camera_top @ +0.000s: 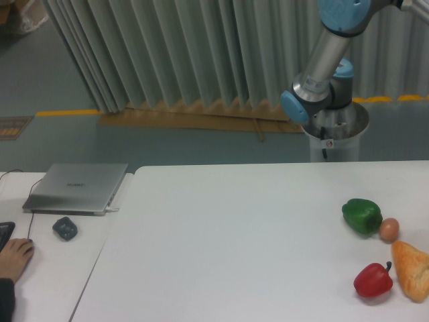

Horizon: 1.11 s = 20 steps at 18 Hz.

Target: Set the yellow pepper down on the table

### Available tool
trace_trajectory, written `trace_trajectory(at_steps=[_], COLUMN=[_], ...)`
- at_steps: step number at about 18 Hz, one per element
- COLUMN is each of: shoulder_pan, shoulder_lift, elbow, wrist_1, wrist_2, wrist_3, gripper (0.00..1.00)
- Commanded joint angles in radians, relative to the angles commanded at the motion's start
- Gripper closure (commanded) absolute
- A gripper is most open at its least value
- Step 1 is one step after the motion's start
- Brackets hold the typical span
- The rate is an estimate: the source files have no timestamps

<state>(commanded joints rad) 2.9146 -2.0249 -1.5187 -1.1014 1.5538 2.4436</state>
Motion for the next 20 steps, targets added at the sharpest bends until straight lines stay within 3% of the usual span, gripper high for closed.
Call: trace_trajectory(at_steps=[4,7,11,14,16,20], shoulder_pan=[0.002,0.008,0.008,-0.031,-0.038,-0.144], shoulder_lift=[0.008,0.017,0.043,0.083,0.104,0.129], elbow=[0.005,0.014,0.057,0.080,0.086,0.098], wrist_1=[-0.011,-0.058,-0.198,-0.302,-0.345,-0.373], wrist_2=[0.002,0.002,-0.009,-0.056,-0.099,-0.106], wrist_3=[-0.003,-0.023,-0.067,-0.248,-0.282,-0.517], gripper=[0.52,0.53,0.53,0.55,0.56,0.56])
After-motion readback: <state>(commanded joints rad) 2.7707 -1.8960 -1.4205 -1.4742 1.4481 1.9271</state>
